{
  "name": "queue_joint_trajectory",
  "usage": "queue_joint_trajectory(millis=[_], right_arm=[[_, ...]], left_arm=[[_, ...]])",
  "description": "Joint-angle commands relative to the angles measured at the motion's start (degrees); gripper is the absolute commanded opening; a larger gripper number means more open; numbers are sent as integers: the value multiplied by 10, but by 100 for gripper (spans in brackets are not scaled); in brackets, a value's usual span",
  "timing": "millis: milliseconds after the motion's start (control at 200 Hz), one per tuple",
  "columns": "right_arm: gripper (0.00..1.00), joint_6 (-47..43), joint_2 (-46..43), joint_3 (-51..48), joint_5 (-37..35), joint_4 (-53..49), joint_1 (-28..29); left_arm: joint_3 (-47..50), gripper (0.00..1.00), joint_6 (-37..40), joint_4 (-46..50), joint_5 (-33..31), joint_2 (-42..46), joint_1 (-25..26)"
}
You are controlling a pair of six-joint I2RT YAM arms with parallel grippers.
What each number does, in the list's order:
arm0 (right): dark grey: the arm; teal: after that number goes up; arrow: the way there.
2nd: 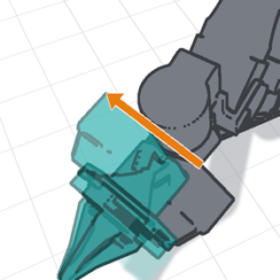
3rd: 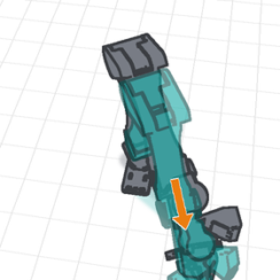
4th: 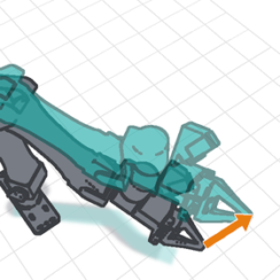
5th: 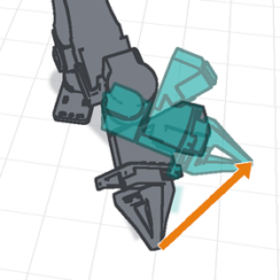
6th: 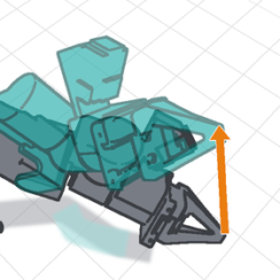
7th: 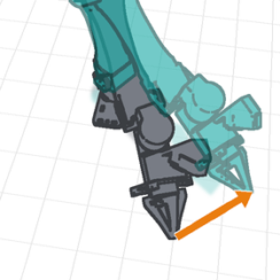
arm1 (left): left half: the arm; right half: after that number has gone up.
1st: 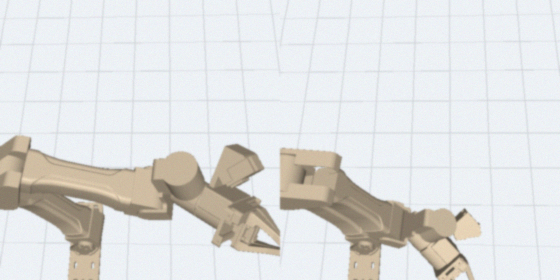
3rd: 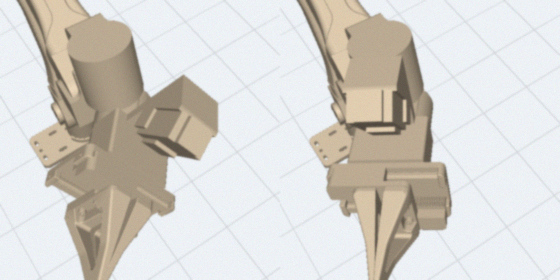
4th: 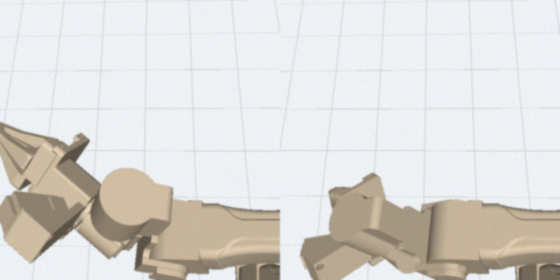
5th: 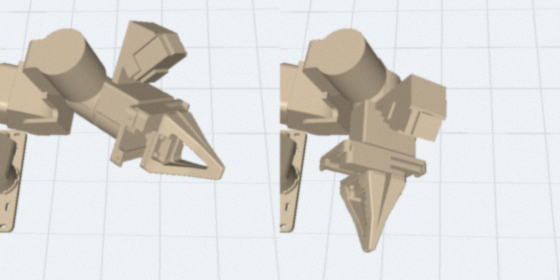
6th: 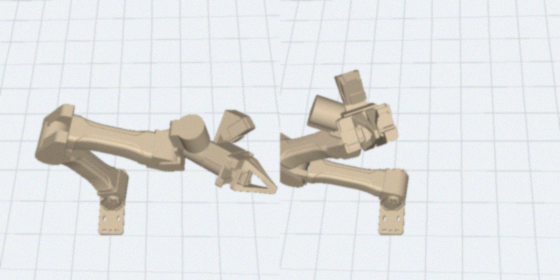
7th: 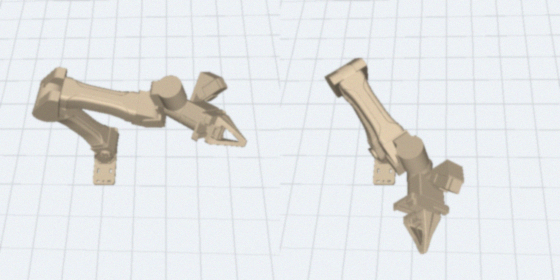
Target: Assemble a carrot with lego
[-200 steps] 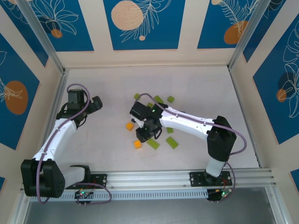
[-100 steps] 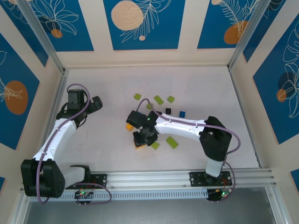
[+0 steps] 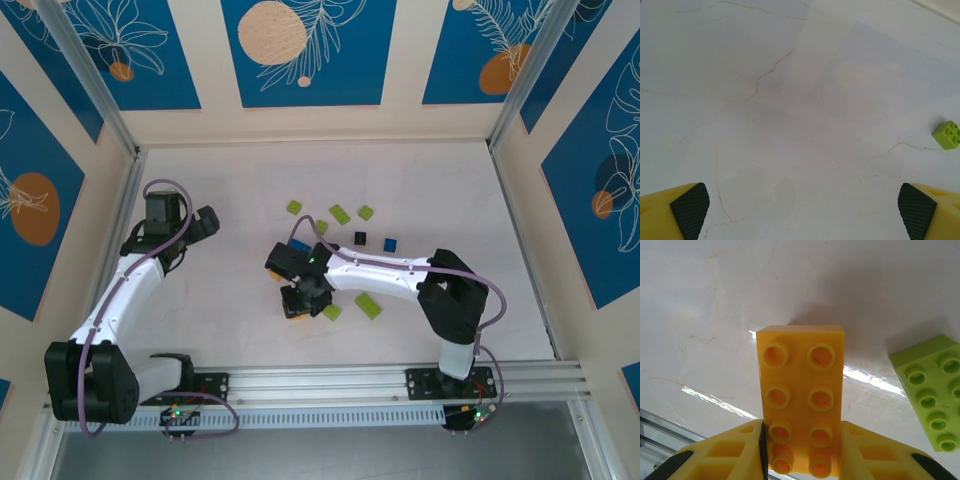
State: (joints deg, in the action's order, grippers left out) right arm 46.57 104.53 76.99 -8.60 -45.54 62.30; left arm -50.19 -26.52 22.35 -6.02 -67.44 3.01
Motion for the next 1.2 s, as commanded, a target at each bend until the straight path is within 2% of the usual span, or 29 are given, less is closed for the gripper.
queue_joint_trajectory(millis=[0,690,985,1195], right_arm=[[35,13,16,-6,5,-1,8],[35,23,55,-6,1,-19,29],[35,-3,99,17,-3,-53,33],[35,-36,97,44,-4,-83,29]], left_arm=[[5,99,-2,7,7,8,-5],[8,100,-3,8,7,11,-5],[11,100,-3,7,6,14,-5],[11,99,-3,7,4,13,-5]])
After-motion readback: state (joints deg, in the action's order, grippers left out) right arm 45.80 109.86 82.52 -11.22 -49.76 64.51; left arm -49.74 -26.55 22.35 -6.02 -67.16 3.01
